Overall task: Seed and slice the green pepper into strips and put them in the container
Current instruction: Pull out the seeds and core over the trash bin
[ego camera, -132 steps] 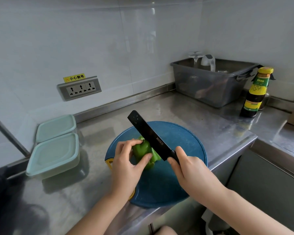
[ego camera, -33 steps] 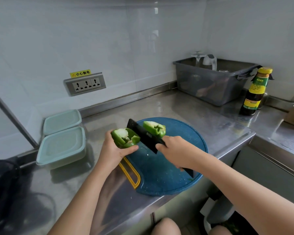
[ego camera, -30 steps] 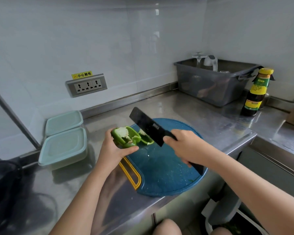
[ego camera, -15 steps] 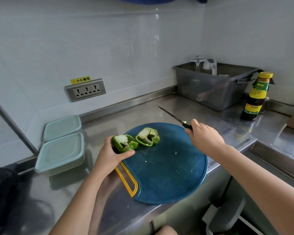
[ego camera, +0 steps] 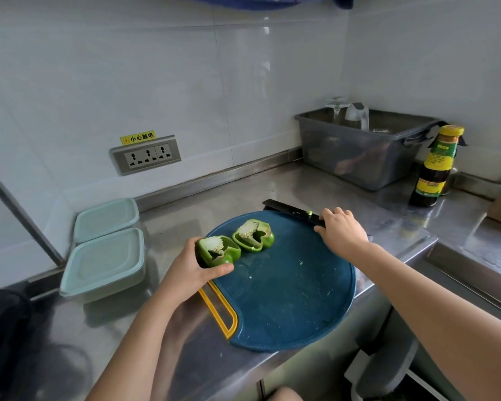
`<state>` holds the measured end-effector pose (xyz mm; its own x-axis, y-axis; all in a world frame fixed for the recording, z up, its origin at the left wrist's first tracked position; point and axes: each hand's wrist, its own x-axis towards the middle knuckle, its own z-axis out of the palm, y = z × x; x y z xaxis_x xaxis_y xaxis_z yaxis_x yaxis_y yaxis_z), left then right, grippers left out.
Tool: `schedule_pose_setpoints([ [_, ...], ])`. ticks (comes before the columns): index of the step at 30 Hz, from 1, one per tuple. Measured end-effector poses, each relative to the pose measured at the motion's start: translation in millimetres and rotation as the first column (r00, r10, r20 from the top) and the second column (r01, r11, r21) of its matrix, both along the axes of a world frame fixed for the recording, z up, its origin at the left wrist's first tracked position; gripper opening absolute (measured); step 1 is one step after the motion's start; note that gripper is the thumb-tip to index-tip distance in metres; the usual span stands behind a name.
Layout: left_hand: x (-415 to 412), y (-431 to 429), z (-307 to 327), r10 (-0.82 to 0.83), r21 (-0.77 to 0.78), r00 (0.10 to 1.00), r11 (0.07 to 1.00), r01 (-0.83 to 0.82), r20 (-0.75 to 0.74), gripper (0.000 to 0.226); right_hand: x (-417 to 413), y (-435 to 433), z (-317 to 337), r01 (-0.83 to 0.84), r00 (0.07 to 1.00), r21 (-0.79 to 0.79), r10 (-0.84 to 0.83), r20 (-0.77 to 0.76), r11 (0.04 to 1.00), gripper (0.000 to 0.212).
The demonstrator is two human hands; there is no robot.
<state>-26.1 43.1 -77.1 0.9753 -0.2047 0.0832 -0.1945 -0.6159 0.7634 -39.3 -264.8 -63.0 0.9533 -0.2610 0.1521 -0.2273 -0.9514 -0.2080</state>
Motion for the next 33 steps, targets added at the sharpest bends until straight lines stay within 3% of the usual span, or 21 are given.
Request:
schedule_pose_setpoints([
  [5,-2.4,-2.2,6.6,-0.017,-0.037,0.999,0.999,0.019,0.046,0.114,-9.7,6.2,-0.7,-0.026,0.999,0.011,0.026,0.022,1.000,0.037],
  [8,-6.8,-10.7,10.5,0.002,0.008,0.992,1.000,-0.003,0.123,0.104,-13.8,7.2,-1.3,-0.061,0.998,0.093,0.062,-0.012,0.994,0.036],
  [11,-8.7,-24.7,17.6,-0.018,0.164,0.980,0.986,-0.015,0.200,0.100,-15.3,4.6,7.1,-0.086,0.992,0.137,0.098,-0.084,0.987,0.042],
  [13,-7.9,-34.7,28.0,-0.049,0.296,0.973,0.955,-0.020,0.224,0.103,-12.2,3.6,14.8,-0.079,0.995,0.156,0.089,-0.055,0.985,0.045],
  [17,1.4,-53.5,40.8,-0.123,0.582,0.974,0.813,-0.011,0.191,0.110,4.9,8.3,25.4,-0.093,0.994,0.165,0.081,0.075,0.982,0.031],
  [20,11.3,-62.6,36.6,-0.152,0.678,0.972,0.735,-0.008,0.176,0.113,16.8,18.3,24.7,-0.123,0.992,0.109,0.123,0.008,0.986,0.028],
  [23,14.4,-68.0,30.5,-0.179,0.707,0.963,0.707,-0.017,0.203,0.105,23.2,24.4,17.4,-0.091,0.994,0.110,0.096,-0.047,0.990,0.021],
  [28,16.1,-73.2,27.3,-0.187,0.722,0.949,0.689,-0.058,0.255,0.089,20.1,28.1,16.1,-0.079,0.997,0.108,0.078,0.014,0.991,0.028],
  [33,11.2,-81.9,33.0,-0.185,0.686,0.932,0.723,-0.087,0.312,0.076,4.1,19.7,15.4,-0.088,0.989,0.305,0.047,0.139,0.948,0.018],
])
